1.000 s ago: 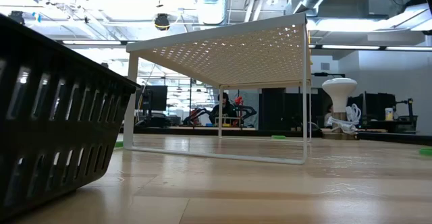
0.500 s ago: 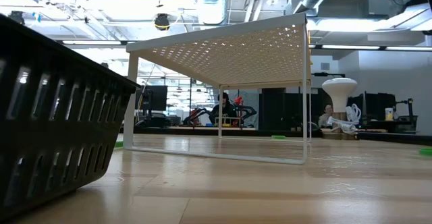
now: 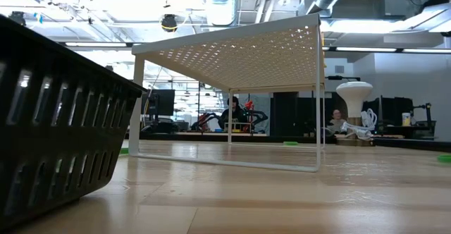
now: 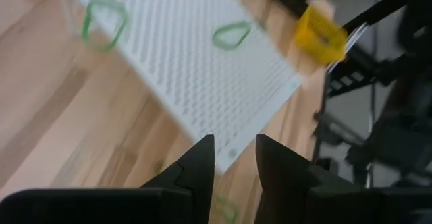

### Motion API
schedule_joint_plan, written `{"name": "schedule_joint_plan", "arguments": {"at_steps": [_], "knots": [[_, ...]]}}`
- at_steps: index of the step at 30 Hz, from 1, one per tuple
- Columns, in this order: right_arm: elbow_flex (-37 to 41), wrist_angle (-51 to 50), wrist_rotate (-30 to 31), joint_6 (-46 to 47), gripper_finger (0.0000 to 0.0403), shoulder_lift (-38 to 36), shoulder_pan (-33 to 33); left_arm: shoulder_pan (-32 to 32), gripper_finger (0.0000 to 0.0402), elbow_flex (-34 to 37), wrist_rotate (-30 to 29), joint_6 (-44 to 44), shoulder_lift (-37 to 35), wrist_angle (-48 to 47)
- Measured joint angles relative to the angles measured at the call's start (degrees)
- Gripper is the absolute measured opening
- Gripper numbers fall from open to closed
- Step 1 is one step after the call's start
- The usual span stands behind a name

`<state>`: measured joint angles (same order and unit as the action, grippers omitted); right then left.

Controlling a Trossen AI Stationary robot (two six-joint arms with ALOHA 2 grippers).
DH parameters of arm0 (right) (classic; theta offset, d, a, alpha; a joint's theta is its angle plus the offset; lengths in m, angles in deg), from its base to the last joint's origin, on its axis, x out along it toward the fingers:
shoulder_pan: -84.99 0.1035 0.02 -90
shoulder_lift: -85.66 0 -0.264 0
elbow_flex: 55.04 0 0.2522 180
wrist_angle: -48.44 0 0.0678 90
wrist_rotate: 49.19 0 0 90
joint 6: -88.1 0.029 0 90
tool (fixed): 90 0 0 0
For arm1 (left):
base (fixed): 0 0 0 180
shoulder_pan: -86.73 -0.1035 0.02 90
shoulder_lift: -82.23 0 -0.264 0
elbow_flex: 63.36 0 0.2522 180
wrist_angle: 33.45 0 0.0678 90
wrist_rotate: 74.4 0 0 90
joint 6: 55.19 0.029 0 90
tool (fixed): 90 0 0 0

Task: Pick & Place Office Desk Supplies
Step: Put the green rubber band into the black bin

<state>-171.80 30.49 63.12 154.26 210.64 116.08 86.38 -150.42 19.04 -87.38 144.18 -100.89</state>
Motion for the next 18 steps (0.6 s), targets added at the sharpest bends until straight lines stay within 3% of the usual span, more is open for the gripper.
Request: {"name": "schedule_joint_plan", "arguments": {"at_steps": [7,12,15,18], "knots": [[0.0,-8.5,8.2,4.8,0.0073,-3.9,1.7,3.9,0.0104,0.7,-0.6,-2.4,0.0,-8.7],[0.0,-22.0,14.2,8.2,0.0073,-9.7,3.4,7.7,0.0104,7.9,0.4,-7.8,-0.5,-8.6],[0.0,-31.0,17.1,11.5,0.0073,-13.2,4.7,9.7,0.0104,15.4,4.7,-11.5,-0.4,-4.1],[0.0,-38.3,18.1,14.2,0.0073,-15.7,5.9,10.9,0.0104,22.3,10.7,-13.3,-0.4,6.5]]}}
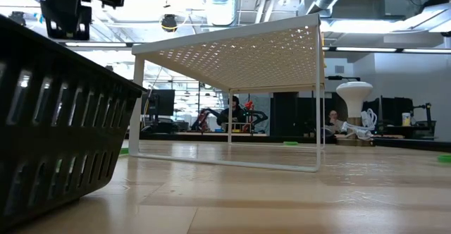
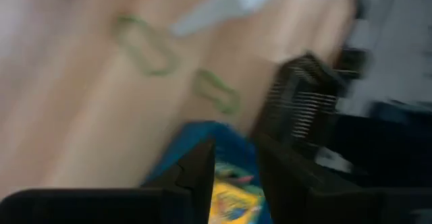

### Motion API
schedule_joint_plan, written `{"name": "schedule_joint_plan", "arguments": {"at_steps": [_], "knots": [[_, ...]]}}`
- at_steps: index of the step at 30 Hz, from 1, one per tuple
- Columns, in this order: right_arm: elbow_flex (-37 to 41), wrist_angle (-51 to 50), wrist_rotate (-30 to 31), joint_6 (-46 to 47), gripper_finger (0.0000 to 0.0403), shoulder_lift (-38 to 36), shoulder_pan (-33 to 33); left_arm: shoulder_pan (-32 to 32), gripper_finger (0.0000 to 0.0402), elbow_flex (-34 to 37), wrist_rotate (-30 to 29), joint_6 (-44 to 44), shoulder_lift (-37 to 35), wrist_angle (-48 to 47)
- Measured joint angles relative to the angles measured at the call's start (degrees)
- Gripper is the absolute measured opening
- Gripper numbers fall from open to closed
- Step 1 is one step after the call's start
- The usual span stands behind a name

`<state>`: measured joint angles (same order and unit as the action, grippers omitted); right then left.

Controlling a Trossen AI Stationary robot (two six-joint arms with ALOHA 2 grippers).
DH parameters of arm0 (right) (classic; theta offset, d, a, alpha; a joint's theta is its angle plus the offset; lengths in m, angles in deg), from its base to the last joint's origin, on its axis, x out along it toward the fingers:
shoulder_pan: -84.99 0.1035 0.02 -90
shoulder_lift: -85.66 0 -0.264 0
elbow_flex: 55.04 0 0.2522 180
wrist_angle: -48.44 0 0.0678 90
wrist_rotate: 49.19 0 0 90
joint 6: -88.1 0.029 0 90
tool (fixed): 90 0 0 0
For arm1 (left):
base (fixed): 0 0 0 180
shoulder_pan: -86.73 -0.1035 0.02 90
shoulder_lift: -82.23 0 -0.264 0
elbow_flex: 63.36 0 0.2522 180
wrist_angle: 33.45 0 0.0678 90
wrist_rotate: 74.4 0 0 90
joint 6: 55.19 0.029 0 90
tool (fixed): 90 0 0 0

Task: Pick & Place Office Desk Supplies
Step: Put the green rubber band into the black bin

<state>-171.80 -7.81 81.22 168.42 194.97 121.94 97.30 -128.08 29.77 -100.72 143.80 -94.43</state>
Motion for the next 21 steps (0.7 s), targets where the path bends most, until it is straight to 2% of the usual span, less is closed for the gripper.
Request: {"name": "schedule_joint_plan", "arguments": {"at_steps": [2,6,13,21], "knots": [[0.0,-4.1,0.1,1.9,0.0073,-1.4,0.5,0.1,0.0104,3.4,3.4,-0.2,0.3,7.4],[0.0,-11.0,0.2,5.1,0.0073,-3.4,1.4,-0.1,0.0104,5.4,4.1,2.0,2.9,15.7],[0.0,-18.3,0.4,9.6,0.0073,-6.4,2.6,1.6,0.0104,5.5,5.9,12.0,10.8,18.1],[0.0,-24.1,2.4,13.7,0.0073,-9.4,5.1,5.7,0.0104,5.5,6.0,17.6,17.8,23.6]]}}
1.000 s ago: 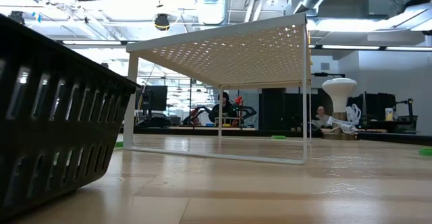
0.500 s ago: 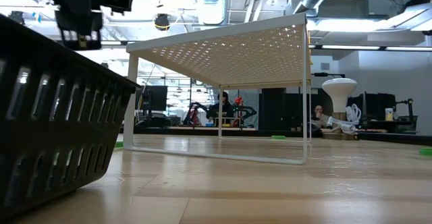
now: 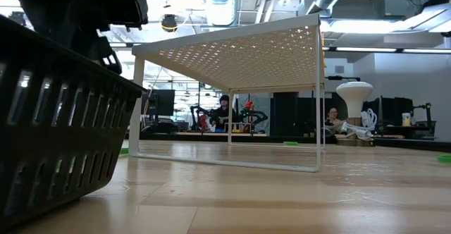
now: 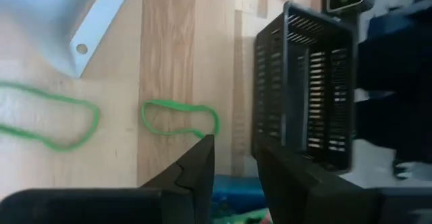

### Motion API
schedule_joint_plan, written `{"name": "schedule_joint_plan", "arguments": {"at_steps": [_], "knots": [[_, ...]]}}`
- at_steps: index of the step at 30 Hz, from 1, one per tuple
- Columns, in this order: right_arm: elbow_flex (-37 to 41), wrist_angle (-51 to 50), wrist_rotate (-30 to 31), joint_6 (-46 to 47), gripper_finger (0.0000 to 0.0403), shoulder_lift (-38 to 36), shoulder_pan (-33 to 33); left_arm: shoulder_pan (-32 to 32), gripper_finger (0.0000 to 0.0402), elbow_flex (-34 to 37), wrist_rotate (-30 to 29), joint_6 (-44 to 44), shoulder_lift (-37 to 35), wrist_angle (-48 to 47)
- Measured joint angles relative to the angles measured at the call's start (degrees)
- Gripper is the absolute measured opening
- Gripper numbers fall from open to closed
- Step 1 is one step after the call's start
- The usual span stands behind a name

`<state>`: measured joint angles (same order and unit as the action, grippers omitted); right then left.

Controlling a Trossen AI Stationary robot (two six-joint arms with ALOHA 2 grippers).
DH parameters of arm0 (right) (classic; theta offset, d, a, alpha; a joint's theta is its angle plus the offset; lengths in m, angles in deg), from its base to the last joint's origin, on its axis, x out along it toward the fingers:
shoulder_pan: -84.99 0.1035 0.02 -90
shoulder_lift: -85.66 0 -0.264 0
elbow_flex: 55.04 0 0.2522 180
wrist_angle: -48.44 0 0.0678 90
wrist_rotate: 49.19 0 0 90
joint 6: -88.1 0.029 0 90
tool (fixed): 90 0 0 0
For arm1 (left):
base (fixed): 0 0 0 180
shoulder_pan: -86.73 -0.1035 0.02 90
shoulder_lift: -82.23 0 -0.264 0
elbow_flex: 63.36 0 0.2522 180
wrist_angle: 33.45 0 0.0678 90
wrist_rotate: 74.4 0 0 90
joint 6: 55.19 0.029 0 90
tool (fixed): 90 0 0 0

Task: Pick & Place Office Desk Supplies
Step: Put the green rubber band into the black bin

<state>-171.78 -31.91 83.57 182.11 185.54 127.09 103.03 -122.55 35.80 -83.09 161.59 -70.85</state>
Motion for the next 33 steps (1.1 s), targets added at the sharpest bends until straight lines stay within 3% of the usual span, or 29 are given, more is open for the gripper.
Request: {"name": "schedule_joint_plan", "arguments": {"at_steps": [7,16,21,28,33], "knots": [[0.0,-1.2,1.3,0.7,0.0073,-1.5,0.6,4.4,0.0133,0.0,-4.5,3.6,3.9,3.9],[0.0,-1.4,1.6,0.5,0.0073,-1.4,0.6,11.2,0.0217,-1.1,-18.9,6.5,4.1,6.1],[0.0,-1.9,2.3,0.5,0.0072,-1.4,0.6,10.6,0.0214,-1.1,-22.3,1.8,4.3,7.0],[0.0,-2.8,2.3,0.5,0.0072,-1.4,0.6,11.7,0.0186,-2.6,-21.5,-1.7,9.0,3.8],[0.0,-3.8,2.3,1.0,0.0072,-1.4,0.6,11.7,0.0195,-5.0,-22.0,-6.0,12.8,4.9]]}}
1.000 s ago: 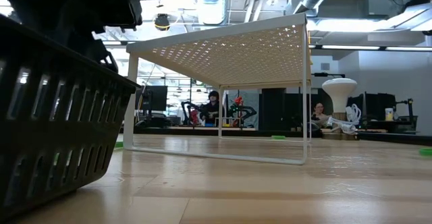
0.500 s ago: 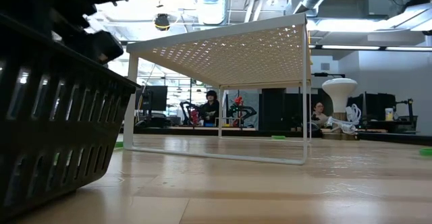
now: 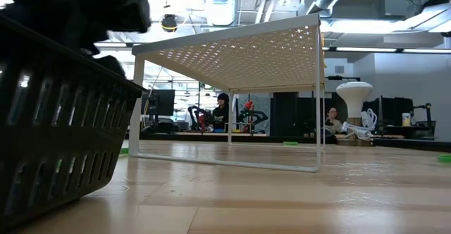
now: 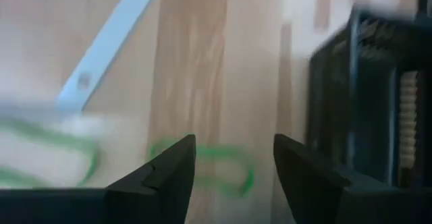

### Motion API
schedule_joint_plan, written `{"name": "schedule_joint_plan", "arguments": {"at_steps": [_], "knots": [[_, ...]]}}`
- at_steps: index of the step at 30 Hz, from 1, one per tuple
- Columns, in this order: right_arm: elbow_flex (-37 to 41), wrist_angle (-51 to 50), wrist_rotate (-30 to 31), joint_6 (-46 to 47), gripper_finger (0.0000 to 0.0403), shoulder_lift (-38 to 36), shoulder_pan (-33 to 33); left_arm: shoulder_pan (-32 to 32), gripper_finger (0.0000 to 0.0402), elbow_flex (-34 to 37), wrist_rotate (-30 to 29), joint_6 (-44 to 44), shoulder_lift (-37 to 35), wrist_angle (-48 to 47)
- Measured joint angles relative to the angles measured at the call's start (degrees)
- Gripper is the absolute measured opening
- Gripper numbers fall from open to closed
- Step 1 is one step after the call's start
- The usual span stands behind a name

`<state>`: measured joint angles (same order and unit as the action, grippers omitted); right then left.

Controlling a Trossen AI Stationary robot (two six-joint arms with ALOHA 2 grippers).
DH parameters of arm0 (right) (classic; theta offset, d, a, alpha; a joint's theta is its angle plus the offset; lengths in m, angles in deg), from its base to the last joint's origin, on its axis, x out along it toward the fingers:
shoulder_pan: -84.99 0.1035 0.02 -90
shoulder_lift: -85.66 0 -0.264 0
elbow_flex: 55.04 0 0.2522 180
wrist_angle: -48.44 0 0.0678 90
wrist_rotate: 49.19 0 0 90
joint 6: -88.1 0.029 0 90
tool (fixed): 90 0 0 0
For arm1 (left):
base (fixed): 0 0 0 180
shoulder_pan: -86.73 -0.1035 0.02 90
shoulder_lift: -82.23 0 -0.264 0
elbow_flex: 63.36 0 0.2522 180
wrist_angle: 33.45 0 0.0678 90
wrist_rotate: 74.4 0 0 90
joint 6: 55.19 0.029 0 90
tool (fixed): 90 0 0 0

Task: Pick & Place Office Desk Supplies
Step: Put the green rubber band into the black bin

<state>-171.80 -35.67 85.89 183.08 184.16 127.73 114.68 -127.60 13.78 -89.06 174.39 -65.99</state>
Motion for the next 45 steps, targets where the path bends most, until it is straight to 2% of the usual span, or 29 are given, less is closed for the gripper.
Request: {"name": "schedule_joint_plan", "arguments": {"at_steps": [8,18,28,32,40,45], "knots": [[0.0,-0.8,-0.2,0.1,0.0072,0.0,0.4,-0.8,0.0223,-1.3,0.2,-0.1,3.2,1.4],[0.0,-2.3,-0.1,2.6,0.0072,0.0,1.5,0.3,0.0195,-1.3,-1.9,0.3,3.3,-0.7],[0.0,-2.3,0.0,3.0,0.0072,0.0,1.5,0.6,0.0196,-1.3,-5.2,-7.0,2.2,-5.8],[0.0,-2.5,0.0,3.0,0.0072,0.0,1.5,0.1,0.0192,-1.3,-7.3,-6.8,1.2,-7.1],[0.0,-2.5,0.0,2.8,0.0072,0.0,1.5,-0.6,0.0183,-1.3,-6.6,0.2,1.2,-7.4],[0.0,-2.5,0.0,3.0,0.0072,0.0,1.6,-0.5,0.0186,-0.4,-6.4,-0.7,1.2,-7.7]]}}
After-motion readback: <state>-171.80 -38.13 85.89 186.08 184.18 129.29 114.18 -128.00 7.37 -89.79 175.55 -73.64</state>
